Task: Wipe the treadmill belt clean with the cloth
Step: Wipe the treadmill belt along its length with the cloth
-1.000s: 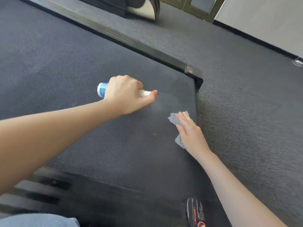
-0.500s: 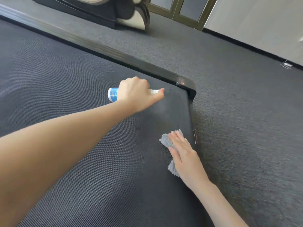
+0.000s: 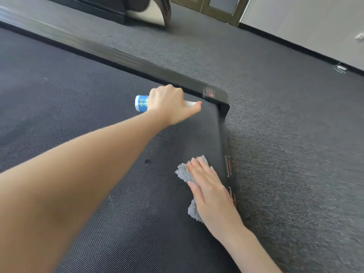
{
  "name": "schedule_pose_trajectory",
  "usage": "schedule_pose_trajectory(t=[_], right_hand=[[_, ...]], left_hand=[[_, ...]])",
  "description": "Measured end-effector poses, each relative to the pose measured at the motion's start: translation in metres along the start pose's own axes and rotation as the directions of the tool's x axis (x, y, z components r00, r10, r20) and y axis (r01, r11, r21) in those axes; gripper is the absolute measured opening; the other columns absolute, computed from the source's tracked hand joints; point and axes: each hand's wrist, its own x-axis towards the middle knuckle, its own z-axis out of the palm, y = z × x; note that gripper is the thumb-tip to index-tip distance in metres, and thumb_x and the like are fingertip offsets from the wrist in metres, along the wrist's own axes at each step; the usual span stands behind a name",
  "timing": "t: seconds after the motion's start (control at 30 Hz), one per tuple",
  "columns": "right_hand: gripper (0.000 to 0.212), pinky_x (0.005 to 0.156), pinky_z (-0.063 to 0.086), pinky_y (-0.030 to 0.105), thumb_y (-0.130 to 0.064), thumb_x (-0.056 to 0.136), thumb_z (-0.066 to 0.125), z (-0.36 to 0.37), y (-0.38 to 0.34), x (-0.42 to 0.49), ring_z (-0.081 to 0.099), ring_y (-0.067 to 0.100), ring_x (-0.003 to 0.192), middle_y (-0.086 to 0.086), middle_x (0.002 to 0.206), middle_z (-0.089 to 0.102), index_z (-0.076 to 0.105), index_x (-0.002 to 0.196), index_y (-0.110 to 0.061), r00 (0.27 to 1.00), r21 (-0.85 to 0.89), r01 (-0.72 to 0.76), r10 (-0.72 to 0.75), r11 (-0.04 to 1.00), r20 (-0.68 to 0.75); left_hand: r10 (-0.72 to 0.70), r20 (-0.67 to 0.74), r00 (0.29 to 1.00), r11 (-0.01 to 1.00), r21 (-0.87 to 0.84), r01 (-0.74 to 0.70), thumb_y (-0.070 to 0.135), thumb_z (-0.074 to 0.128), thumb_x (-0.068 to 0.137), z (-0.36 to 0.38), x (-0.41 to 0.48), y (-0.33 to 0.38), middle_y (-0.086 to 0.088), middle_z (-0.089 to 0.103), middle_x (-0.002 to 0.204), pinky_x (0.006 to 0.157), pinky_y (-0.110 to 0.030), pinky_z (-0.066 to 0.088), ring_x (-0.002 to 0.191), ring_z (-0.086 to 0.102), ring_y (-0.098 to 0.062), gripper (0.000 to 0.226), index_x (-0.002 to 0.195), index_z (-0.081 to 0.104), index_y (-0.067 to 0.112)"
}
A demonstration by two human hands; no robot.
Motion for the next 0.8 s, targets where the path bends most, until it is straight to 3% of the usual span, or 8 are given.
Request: schedule_pose_trajectory(t=[0.3,0.47,0.6,0.67,0.8], right_hand=[[0.046,0.116,-0.002,0.017,-0.022,0.101,0.032,0.0,0.007,0.019,-0.002,-0.008,0.139,-0.018,0.15,0.017,0.025,0.146,-0.02,1.0,-0.006,-0.01,0.01,1.0,-0.01],[0.046,0.115,-0.004,0.016,-0.024,0.101,0.03,-0.002,0.011,0.027,-0.005,-0.008,0.14,-0.021,0.148,0.013,0.023,0.147,-0.021,0.999,-0.002,-0.044,0.044,0.999,-0.012],[0.054,0.114,-0.006,0.014,-0.04,0.095,0.014,0.001,0.014,0.029,-0.006,-0.009,0.139,-0.025,0.147,0.01,0.024,0.146,-0.024,0.999,-0.025,-0.032,0.031,0.999,-0.024],[0.061,0.114,-0.005,0.016,-0.044,0.091,0.008,0.003,0.015,0.029,-0.007,-0.01,0.139,-0.023,0.15,0.011,0.023,0.146,-0.024,0.999,-0.024,-0.035,0.035,0.999,-0.03],[0.059,0.115,-0.002,0.019,-0.041,0.091,0.011,0.002,0.016,0.03,-0.006,-0.01,0.138,-0.023,0.15,0.011,0.024,0.146,-0.025,0.999,-0.004,-0.033,0.033,0.999,-0.033]], left_hand=[[-0.028,-0.105,0.994,0.999,-0.041,0.024,0.061,0.039,0.089,0.014,0.007,-0.009,-0.002,0.035,0.055,0.064,-0.032,0.027,0.067,0.043,-0.029,0.059,0.065,0.056,0.011],[-0.058,0.028,0.998,0.998,-0.008,0.058,0.07,0.035,0.085,0.017,0.028,-0.006,-0.001,0.039,0.059,0.067,-0.033,0.032,0.07,0.046,-0.029,0.064,0.061,0.052,0.012],[-0.041,0.131,0.991,0.999,0.041,0.036,0.072,0.037,0.083,0.019,0.05,0.011,-0.001,0.039,0.065,0.068,-0.032,0.031,0.074,0.045,-0.027,0.06,0.072,0.052,0.014],[-0.038,0.109,0.993,0.999,0.028,0.035,0.068,0.04,0.083,0.022,0.06,0.022,-0.002,0.045,0.069,0.068,-0.031,0.032,0.074,0.045,-0.027,0.055,0.075,0.054,0.016],[-0.001,-0.064,0.998,0.999,0.043,0.004,0.064,0.038,0.087,0.02,0.074,0.026,-0.011,0.065,0.086,0.066,-0.031,0.033,0.081,0.058,-0.031,0.059,0.08,0.064,0.012]])
